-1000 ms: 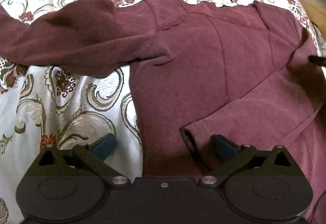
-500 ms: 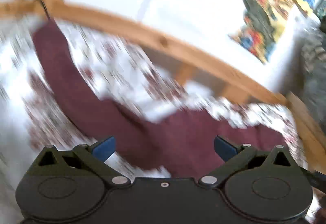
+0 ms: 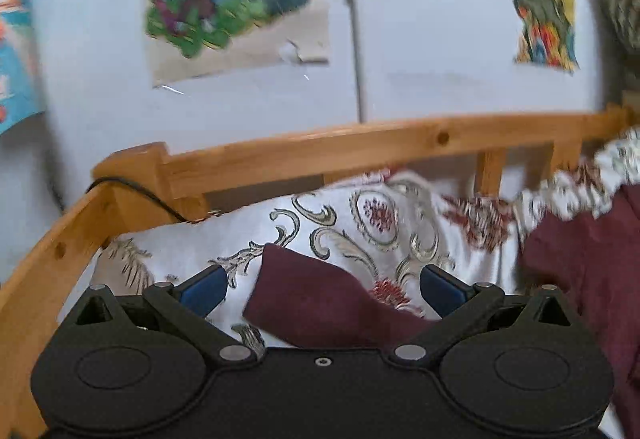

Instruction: Fold small clothes

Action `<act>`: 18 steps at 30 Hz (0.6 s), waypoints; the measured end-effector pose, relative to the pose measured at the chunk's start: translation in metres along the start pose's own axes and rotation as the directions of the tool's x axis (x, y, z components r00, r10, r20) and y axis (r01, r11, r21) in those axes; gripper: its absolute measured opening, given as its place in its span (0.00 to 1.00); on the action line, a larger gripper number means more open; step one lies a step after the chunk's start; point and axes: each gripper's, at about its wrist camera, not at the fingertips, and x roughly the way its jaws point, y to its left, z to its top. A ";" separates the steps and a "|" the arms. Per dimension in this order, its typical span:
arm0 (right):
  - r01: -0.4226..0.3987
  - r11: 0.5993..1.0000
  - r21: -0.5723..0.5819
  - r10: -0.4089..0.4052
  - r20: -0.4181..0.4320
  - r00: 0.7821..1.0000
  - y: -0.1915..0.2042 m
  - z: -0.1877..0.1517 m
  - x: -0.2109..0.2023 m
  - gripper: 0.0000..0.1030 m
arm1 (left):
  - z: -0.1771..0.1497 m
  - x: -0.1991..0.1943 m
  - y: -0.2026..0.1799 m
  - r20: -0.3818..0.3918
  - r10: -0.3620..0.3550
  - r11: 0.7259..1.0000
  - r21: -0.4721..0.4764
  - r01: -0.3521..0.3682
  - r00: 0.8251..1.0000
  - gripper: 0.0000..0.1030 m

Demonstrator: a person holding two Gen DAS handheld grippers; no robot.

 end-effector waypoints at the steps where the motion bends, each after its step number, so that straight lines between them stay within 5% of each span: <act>1: 0.003 1.000 0.005 -0.003 -0.005 1.000 -0.001 -0.002 0.001 1.00 | 0.001 0.007 0.001 -0.008 -0.014 0.999 0.036 0.014 1.000 0.99; 7: 0.034 0.998 0.045 -0.033 -0.014 0.999 -0.017 -0.011 0.006 1.00 | 0.009 0.033 -0.003 -0.143 -0.045 0.973 0.220 0.076 0.989 0.70; 9: 0.036 0.998 0.055 -0.035 -0.018 0.999 -0.019 -0.012 0.008 1.00 | 0.008 0.035 -0.008 -0.167 -0.016 0.957 0.282 0.063 0.986 0.34; 11: 0.033 0.997 0.066 -0.032 -0.016 0.999 -0.021 -0.012 0.010 1.00 | 0.009 0.039 -0.011 -0.223 0.041 0.951 0.308 0.030 0.974 0.10; 18: 0.035 0.995 0.091 -0.034 -0.007 0.999 -0.025 -0.013 0.011 1.00 | 0.036 0.004 -0.005 -0.304 0.071 0.986 0.163 -0.021 0.950 0.05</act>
